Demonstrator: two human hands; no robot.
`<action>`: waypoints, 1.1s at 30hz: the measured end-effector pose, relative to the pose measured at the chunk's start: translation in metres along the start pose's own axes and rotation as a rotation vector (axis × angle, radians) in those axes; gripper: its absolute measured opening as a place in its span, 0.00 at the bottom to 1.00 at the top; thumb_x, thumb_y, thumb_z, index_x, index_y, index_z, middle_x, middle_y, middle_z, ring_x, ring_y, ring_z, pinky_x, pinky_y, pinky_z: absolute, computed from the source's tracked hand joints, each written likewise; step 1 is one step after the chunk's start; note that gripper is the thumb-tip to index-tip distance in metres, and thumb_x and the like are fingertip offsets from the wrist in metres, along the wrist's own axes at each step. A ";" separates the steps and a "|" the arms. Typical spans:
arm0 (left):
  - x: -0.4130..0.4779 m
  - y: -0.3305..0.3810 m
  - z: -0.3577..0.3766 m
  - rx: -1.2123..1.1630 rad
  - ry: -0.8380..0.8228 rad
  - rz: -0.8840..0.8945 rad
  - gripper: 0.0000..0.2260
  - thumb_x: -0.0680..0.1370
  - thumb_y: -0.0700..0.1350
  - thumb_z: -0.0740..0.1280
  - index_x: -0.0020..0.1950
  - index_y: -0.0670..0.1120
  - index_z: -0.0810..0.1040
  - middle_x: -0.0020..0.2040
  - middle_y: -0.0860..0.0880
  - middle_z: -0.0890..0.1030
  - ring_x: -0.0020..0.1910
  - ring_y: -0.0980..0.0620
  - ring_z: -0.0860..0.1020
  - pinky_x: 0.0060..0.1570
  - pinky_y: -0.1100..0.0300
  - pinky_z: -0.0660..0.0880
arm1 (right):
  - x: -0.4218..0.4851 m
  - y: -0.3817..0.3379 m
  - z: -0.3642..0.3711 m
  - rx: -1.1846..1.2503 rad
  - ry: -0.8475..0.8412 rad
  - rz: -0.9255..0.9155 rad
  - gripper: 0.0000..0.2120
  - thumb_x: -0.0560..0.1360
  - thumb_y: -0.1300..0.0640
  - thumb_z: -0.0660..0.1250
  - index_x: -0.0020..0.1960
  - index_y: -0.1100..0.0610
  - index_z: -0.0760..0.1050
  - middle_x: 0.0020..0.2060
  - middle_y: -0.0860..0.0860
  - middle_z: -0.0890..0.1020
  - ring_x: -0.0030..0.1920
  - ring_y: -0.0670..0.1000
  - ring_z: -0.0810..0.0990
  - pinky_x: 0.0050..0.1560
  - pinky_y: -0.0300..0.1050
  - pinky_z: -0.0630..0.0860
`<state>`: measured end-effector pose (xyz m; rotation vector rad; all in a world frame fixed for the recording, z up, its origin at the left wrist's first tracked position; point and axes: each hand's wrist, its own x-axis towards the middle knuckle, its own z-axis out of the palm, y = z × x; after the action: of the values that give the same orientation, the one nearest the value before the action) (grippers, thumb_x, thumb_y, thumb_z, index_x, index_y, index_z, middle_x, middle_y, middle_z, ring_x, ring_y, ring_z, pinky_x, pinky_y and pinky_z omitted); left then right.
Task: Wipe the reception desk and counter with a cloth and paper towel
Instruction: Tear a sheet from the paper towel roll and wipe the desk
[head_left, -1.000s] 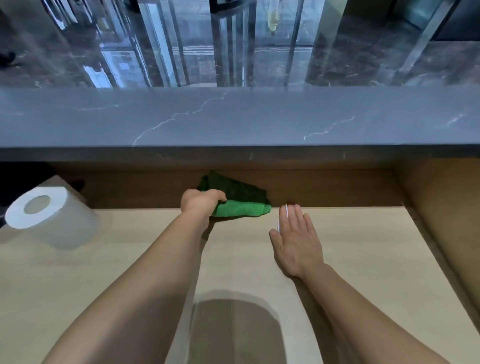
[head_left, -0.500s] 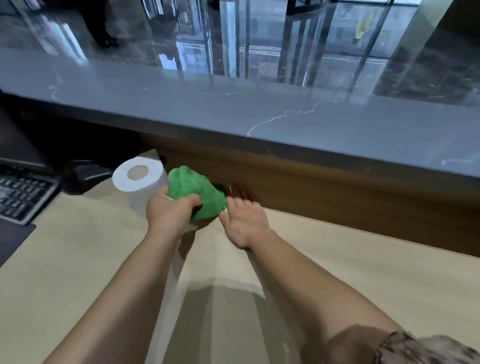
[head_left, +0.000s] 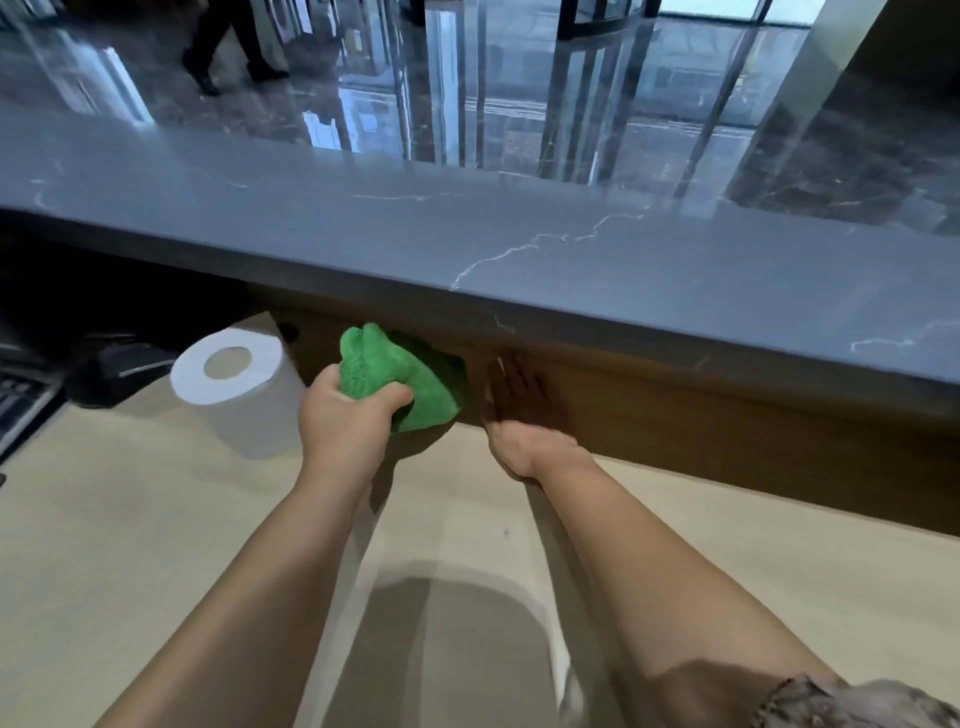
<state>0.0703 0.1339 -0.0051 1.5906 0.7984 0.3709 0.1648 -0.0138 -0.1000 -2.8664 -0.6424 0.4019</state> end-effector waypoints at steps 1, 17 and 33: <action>-0.003 0.003 0.007 -0.026 -0.042 -0.023 0.09 0.68 0.37 0.74 0.44 0.49 0.79 0.44 0.47 0.83 0.44 0.48 0.82 0.44 0.56 0.78 | -0.009 0.019 -0.001 0.004 0.045 0.030 0.27 0.83 0.48 0.48 0.79 0.55 0.49 0.79 0.53 0.50 0.78 0.54 0.48 0.77 0.52 0.47; 0.010 -0.025 0.089 0.277 -0.088 -0.279 0.21 0.71 0.44 0.74 0.60 0.40 0.74 0.53 0.40 0.79 0.52 0.38 0.78 0.54 0.45 0.77 | -0.134 0.189 -0.018 -0.084 0.114 0.465 0.29 0.82 0.44 0.41 0.79 0.55 0.43 0.79 0.50 0.46 0.78 0.48 0.42 0.76 0.46 0.40; -0.106 -0.052 0.136 1.095 -0.535 0.653 0.29 0.79 0.52 0.63 0.77 0.48 0.56 0.76 0.47 0.61 0.76 0.47 0.58 0.75 0.53 0.52 | -0.145 0.131 -0.020 -0.128 0.042 0.267 0.28 0.83 0.45 0.41 0.78 0.56 0.54 0.78 0.52 0.57 0.77 0.52 0.53 0.74 0.51 0.47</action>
<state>0.0684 -0.0373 -0.0601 2.8144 -0.0328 -0.1031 0.0959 -0.1966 -0.0790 -3.0836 -0.2877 0.3478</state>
